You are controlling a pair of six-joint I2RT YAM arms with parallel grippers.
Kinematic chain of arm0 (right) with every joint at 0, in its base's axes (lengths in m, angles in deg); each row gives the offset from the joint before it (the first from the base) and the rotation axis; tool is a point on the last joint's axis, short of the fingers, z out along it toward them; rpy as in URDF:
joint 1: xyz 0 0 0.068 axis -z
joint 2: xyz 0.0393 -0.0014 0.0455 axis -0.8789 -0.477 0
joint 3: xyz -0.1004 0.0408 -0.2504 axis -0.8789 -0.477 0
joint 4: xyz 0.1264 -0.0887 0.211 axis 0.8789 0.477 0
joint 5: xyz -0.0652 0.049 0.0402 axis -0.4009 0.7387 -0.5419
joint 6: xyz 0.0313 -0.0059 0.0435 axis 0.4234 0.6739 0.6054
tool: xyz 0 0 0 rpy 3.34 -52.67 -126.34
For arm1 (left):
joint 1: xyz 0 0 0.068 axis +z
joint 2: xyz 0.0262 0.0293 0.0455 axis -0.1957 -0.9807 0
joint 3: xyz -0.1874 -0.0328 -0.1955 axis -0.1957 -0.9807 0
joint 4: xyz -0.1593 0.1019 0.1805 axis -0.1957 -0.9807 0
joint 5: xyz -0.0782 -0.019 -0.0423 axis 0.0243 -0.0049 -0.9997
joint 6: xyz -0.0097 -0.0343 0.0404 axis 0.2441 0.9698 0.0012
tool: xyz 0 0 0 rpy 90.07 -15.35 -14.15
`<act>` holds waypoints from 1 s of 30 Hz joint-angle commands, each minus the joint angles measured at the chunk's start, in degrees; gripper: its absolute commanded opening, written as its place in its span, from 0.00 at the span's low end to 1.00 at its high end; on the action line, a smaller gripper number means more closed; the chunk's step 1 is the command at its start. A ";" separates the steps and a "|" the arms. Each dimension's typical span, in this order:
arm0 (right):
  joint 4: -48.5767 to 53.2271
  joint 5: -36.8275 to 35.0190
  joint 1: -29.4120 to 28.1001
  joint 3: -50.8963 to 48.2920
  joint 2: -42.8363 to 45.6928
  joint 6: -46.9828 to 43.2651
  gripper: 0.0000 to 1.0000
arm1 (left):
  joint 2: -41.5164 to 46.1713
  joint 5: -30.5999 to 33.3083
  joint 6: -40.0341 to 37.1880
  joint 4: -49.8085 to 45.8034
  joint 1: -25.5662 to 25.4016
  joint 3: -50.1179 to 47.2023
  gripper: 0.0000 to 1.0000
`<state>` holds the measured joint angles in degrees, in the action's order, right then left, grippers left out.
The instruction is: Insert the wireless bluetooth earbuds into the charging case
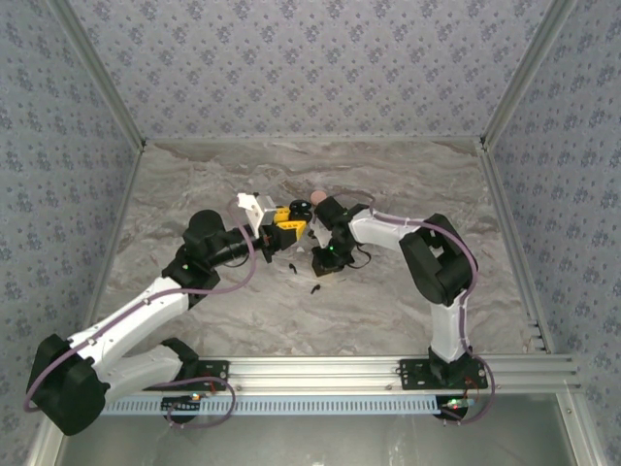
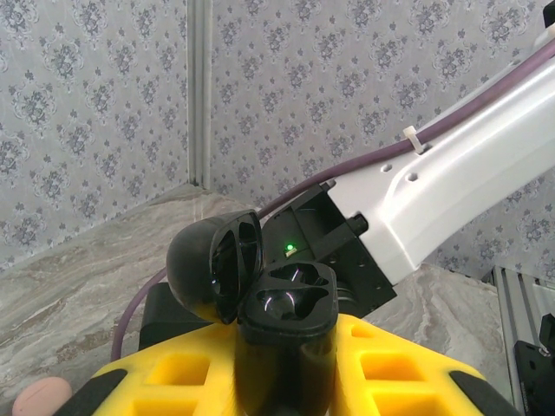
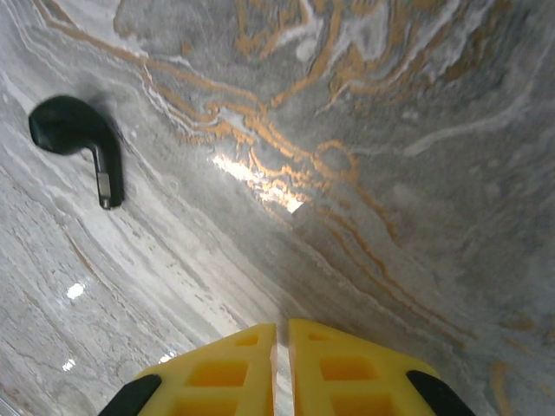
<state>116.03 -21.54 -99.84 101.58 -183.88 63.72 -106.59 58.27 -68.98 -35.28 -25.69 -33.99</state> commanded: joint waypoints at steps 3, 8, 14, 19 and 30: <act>2.17 -3.67 -1.06 -0.89 3.26 1.83 0.16 | 1.49 0.24 -0.19 1.03 0.08 0.44 0.24; 2.96 -5.43 -1.26 -0.83 6.04 3.59 0.23 | 2.03 0.18 -0.26 0.63 0.06 0.35 0.24; 3.18 -4.61 -2.29 -2.02 8.16 8.21 0.42 | 2.95 0.15 -0.27 0.44 0.13 0.00 0.24; 3.15 -5.71 -3.37 -3.52 8.94 16.74 0.46 | 3.43 0.06 -0.41 0.33 0.06 -0.18 0.24; 3.58 -9.59 -5.71 -3.67 9.92 24.41 0.49 | 3.70 -0.23 -0.59 0.52 0.10 -0.45 0.24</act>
<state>118.02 -30.07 -105.08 97.49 -174.57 85.32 -104.32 58.27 -69.00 -35.85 -25.69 -34.69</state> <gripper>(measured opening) 0.490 0.241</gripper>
